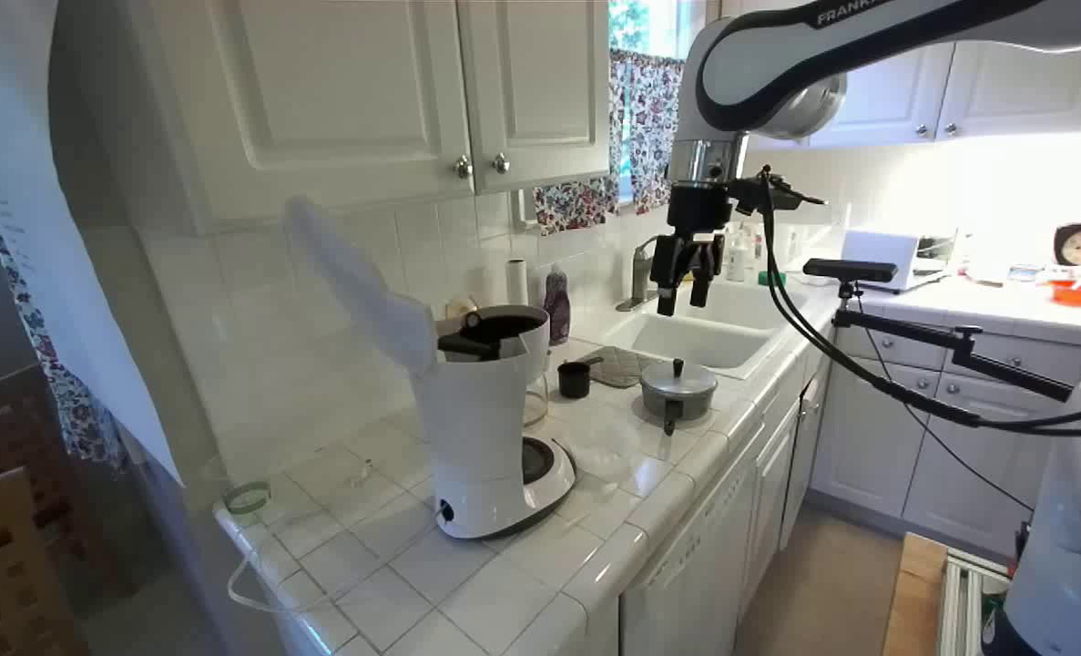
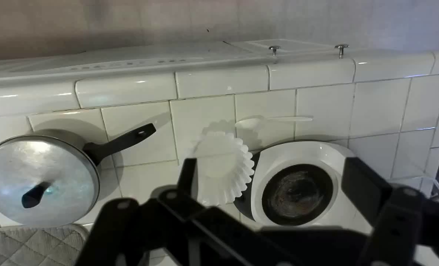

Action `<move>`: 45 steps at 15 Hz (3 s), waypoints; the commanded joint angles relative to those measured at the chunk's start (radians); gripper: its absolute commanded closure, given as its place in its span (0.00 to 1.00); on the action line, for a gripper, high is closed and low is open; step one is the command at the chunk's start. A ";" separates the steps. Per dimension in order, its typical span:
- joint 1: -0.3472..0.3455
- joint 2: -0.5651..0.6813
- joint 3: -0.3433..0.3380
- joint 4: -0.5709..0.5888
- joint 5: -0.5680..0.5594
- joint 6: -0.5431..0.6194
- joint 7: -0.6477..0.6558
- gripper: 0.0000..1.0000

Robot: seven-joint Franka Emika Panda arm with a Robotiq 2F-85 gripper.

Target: Put the pot's lid on the grey mat

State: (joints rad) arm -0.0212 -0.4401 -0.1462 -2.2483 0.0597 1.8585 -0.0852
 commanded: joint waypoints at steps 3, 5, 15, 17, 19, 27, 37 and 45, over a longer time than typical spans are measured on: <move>-0.018 0.002 0.014 0.002 0.007 -0.002 -0.006 0.00; -0.018 0.002 0.014 0.002 0.007 -0.002 -0.006 0.00; -0.128 0.114 0.000 -0.013 -0.002 0.072 0.217 0.00; -0.146 0.141 0.000 -0.025 -0.027 0.151 0.225 0.00; -0.150 0.171 -0.008 -0.034 -0.018 0.212 0.196 0.00; -0.147 0.229 -0.008 -0.050 -0.009 0.282 0.191 0.00; -0.168 0.371 -0.052 -0.043 0.057 0.414 0.226 0.00; -0.172 0.524 -0.058 -0.015 0.110 0.541 0.206 0.00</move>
State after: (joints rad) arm -0.1864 0.0288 -0.2068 -2.2958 0.1204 2.3747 0.1330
